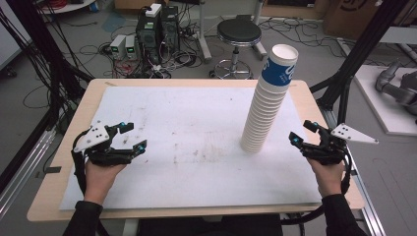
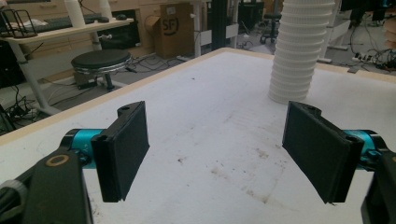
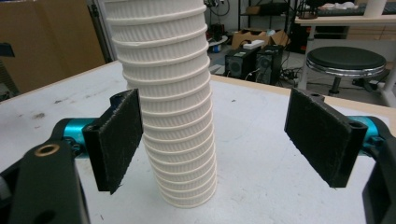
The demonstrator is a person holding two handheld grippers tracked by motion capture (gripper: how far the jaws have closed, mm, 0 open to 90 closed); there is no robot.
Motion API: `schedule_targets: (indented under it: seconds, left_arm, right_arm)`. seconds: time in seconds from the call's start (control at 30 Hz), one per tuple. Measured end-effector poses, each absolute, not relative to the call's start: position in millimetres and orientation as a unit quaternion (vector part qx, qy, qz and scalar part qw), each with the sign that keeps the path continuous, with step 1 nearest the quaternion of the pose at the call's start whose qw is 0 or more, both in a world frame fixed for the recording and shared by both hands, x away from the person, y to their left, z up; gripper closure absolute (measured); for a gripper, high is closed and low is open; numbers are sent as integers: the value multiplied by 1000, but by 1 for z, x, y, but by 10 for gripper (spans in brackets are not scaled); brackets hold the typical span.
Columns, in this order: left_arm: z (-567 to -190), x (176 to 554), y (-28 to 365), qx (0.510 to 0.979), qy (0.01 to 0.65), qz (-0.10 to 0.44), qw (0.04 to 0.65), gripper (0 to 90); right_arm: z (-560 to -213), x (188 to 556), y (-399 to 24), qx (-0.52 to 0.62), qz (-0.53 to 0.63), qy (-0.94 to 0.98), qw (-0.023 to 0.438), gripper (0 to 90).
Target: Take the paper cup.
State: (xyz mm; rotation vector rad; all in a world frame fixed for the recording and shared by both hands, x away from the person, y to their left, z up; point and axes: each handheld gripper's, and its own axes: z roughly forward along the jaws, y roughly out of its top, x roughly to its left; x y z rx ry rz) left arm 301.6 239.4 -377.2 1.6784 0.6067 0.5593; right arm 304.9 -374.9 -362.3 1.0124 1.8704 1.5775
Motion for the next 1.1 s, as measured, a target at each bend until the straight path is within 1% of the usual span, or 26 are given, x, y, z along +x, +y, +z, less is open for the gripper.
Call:
schedule_targets:
  seconds: [0.13,0.4,0.57,0.6,0.7,0.73,0.8,0.83,1.1]
  left_arm:
    - [-378,302,242,721,264,237,595,221]
    - [-379,301,247,712,273,233,604,218]
    - [-378,300,246,713,271,234,603,218]
    - [-379,301,247,712,272,231,605,218]
    - [-378,301,246,711,272,230,606,219]
    - [-378,301,245,713,269,229,606,219]
    - [-378,301,243,715,268,227,604,219]
    - [-378,301,243,715,268,227,604,218]
    - [-379,302,239,722,264,220,600,219]
  right_arm:
    - [-363,307,-378,375,582,678,247,195]
    - [-362,309,-379,372,586,679,240,193]
    - [-361,308,-378,361,590,682,238,192]
    - [-360,307,-378,358,591,685,230,175]
    - [-359,307,-377,355,590,688,231,175]
    - [-355,305,-378,349,593,688,230,175]
    - [-350,305,-378,345,596,689,227,145]
    - [-350,305,-378,345,596,689,227,145]
    - [-319,314,-371,320,602,700,215,143]
